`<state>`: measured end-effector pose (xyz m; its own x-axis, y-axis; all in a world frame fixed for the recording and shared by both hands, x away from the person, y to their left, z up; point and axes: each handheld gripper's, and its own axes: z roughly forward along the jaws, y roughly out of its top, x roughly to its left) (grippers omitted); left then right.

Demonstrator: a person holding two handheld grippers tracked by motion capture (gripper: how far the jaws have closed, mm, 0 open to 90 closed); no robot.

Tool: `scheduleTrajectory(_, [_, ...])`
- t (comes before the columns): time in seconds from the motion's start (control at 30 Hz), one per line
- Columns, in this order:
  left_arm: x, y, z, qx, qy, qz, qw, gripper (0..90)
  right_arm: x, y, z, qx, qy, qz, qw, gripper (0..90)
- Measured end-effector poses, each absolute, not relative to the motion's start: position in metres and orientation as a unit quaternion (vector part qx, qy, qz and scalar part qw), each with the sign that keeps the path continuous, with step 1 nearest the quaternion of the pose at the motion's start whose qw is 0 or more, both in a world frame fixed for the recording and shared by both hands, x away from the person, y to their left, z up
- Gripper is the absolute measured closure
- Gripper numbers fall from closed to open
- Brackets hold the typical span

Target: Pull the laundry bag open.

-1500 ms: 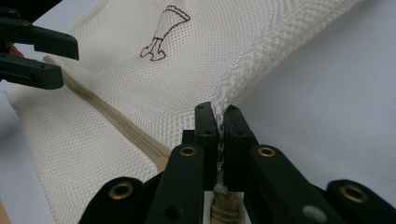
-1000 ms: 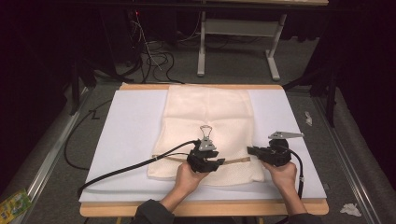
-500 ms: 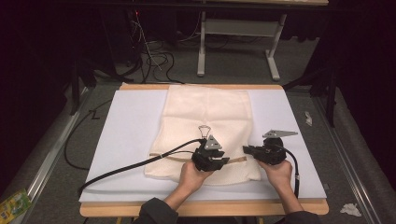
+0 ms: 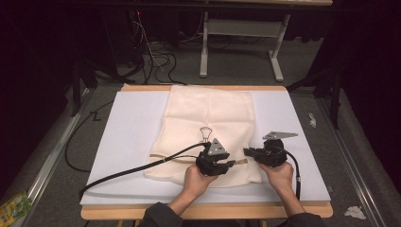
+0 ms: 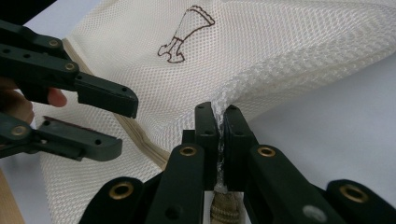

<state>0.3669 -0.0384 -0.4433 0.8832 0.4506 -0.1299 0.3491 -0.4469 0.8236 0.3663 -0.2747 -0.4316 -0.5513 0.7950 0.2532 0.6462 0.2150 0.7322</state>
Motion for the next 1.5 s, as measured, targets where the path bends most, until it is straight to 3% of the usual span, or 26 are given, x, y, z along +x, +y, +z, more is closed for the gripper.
scheduleTrajectory(0.33, [0.367,-0.049,-0.457,0.852,0.239,0.014,0.466,69.7,0.364,-0.27,-0.435,0.462,0.774,0.425,0.088,88.1])
scheduleTrajectory(0.87, [0.364,-0.059,-0.46,0.859,0.248,0.006,0.449,67.0,0.36,-0.264,-0.434,0.448,0.771,0.444,0.083,88.1])
scheduleTrajectory(1.2, [0.36,-0.059,-0.461,0.854,0.235,-0.005,0.464,78.1,0.36,-0.265,-0.435,0.448,0.771,0.445,0.08,88.1])
scheduleTrajectory(1.5, [0.364,-0.06,-0.461,0.849,0.248,-0.01,0.466,81.2,0.36,-0.265,-0.436,0.446,0.772,0.445,0.081,88.1])
